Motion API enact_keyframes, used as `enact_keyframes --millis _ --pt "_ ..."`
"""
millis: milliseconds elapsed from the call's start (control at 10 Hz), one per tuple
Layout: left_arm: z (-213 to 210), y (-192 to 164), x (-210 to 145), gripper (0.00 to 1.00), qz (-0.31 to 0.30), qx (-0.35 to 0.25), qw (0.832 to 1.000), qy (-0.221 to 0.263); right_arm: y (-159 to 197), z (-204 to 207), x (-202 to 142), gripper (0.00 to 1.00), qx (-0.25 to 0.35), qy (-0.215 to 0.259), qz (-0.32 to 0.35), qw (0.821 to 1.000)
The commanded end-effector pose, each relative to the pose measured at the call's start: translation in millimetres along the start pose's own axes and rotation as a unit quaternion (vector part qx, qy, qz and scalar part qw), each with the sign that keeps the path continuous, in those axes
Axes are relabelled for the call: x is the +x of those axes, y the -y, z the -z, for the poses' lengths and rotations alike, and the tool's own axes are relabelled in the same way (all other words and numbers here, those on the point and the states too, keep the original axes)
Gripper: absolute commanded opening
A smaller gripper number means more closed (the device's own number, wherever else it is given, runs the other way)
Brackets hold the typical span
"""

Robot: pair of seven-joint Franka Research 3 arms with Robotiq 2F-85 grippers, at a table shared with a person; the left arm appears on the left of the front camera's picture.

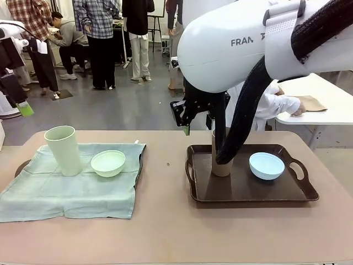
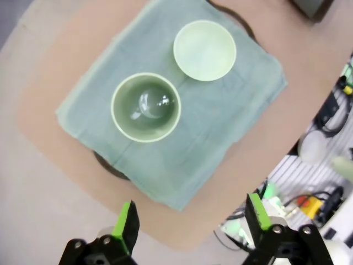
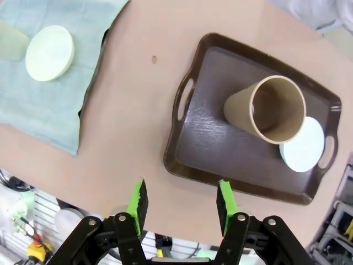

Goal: Set up a tray with a mat and arrange the tableware.
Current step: Place the Picnic Bowl and Reusable plastic cup back onto the Handle tray in front of the human's position, then pick up the Picnic Bowl and Reusable plastic cup from the Handle tray in front of the human's position and hold them in the air.

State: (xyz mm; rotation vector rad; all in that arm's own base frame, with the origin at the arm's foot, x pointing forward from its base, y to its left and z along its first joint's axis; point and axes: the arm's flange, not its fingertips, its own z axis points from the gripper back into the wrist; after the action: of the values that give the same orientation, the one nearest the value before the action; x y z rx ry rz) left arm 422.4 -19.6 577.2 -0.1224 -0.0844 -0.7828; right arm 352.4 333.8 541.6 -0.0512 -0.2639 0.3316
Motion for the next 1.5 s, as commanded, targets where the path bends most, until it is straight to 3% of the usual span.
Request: enact_keyframes --millis 0,900,1000,1200,1400 --pt "3.7 -2.9 -4.6 1.00 0.015 0.006 1.000 -0.009 -2.5 1.3 3.5 0.66 0.005 -0.003 0.004 1.000" --pt "4.4 -2.2 -3.2 1.00 0.007 0.003 1.000 -0.010 -0.9 1.9 1.4 0.66 -0.002 -0.001 0.000 1.000" --pt "-6.3 7.8 5.9 1.00 -0.048 0.023 0.998 -0.018 17.7 2.1 -4.0 0.66 -0.003 -0.016 0.044 0.999" --pt "12.0 24.4 9.8 1.00 -0.166 0.036 0.983 -0.072 78.8 -0.8 -25.4 0.66 0.019 -0.042 0.095 0.994" --pt "20.6 39.6 8.6 1.00 -0.249 0.067 0.963 -0.074 135.5 -11.0 -52.9 0.66 0.053 -0.049 0.139 0.988"
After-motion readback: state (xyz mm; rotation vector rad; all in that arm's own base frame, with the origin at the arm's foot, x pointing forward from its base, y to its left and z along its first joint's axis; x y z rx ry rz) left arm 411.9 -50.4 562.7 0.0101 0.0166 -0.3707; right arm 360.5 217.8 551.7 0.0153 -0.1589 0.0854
